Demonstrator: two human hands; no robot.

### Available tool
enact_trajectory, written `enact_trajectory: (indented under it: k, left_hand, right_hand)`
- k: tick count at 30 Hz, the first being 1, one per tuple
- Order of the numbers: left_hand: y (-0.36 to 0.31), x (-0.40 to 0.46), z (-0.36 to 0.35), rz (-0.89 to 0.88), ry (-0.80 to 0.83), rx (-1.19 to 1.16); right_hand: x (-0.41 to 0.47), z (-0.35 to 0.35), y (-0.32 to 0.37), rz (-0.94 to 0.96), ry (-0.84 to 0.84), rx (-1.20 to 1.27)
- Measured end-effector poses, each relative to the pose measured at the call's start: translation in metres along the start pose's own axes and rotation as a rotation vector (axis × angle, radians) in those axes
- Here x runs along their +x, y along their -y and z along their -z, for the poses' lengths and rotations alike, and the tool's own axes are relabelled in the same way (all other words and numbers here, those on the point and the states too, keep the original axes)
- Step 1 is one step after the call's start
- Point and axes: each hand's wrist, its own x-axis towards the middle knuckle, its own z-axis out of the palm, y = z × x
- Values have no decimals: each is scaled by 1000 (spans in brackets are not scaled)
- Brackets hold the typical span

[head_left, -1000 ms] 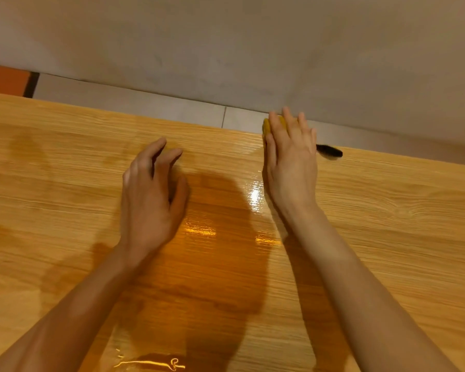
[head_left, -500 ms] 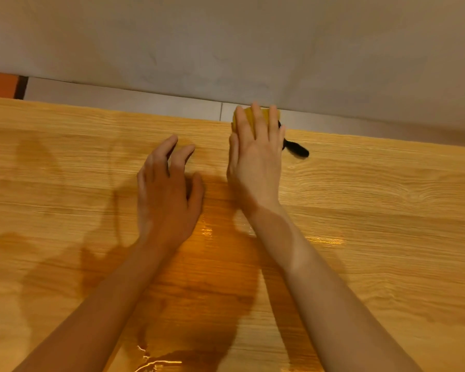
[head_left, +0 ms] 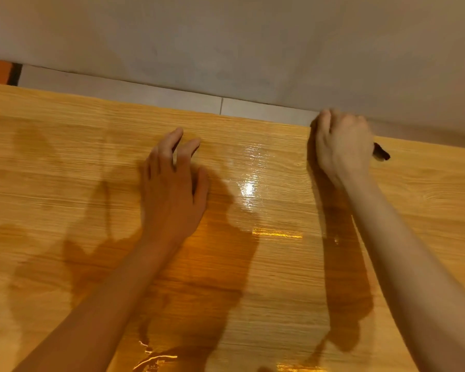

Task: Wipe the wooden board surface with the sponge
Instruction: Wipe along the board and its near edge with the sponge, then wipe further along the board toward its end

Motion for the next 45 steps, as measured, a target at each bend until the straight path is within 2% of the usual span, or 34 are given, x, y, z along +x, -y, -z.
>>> enact_trajectory:
  k: [4,6,8,10,13,15,18,23,26,27,30,33,38,41,43,45]
  left_hand:
    - [-1,0,0,6,1,2]
    - [-1,1,0,6,2,1]
    - [-1,1,-1,2,3,-5]
    - [-2,0,0,5,12,-10]
    - [-3,0,2,24,34,-13]
    - [-4,1,4,33,48,-42]
    - [-5,-1,7,34,55,-88]
    - [8,3,25,65,118,-314]
    - [34,-2,40,63,112,-275]
    - [45,-5,46,83,113,-253]
    - [78,-18,59,117,96,-203]
    - [95,-27,63,135,73,-189]
    - [93,-31,59,126,65,-160]
    - [94,-31,55,101,26,-114]
    - [94,-29,54,112,25,-106]
    - [94,-28,53,130,30,-114]
  right_hand:
    - [-12,-36,104,231,61,-5]
    - [-14,-43,130,296,78,28]
    - [-13,-38,121,334,113,95]
    - [-10,-29,84,321,129,137]
    - [-8,-8,10,162,48,91]
    - [-10,2,-13,93,1,65]
    - [-13,-10,23,86,16,80]
    - [-25,-36,136,384,189,323]
    - [-11,-28,127,372,371,436]
    - [-6,-23,111,340,376,414]
    - [-6,-6,58,168,209,264]
    - [-20,-7,61,86,105,240]
    - [-39,-42,174,312,116,259]
    - [-44,-54,233,349,224,326]
    - [-39,-51,239,378,332,410]
    - [-32,-42,212,400,342,466]
